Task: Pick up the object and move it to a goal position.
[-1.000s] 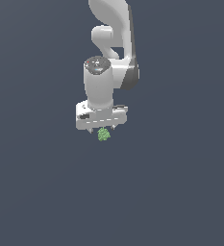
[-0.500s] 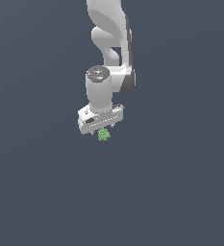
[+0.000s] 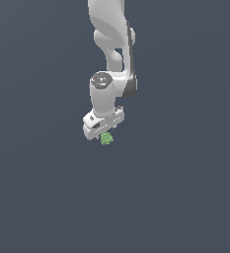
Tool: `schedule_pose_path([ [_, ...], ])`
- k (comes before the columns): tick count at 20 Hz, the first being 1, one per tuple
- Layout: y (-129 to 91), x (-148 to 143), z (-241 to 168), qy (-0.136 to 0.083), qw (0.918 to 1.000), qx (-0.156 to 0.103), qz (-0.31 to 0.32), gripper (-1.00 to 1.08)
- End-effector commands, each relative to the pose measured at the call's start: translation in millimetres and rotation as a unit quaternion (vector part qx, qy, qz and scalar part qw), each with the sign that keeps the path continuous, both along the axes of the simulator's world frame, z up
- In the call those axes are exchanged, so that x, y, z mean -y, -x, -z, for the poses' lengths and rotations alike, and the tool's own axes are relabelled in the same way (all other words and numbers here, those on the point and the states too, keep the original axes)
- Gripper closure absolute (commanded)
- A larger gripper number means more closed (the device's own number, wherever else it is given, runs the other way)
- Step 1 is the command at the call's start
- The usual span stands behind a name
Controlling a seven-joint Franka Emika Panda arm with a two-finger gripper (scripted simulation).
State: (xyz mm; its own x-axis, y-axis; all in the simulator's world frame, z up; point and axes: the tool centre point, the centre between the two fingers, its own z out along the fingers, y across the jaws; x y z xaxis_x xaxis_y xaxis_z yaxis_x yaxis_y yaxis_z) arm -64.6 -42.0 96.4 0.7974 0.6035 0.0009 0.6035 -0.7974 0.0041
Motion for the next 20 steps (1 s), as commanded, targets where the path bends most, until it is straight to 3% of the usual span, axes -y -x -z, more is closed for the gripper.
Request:
schedule_pose_path([
  [1,4,0,4,-0.001,0.9999,-0.001,-0.016,-0.92],
  [12,7,0,11,-0.001,0.9995,-0.002,-0.030,-0.92],
  [20,9,-1,44,-0.001,0.9995,-0.002,-0.032,-0.92],
])
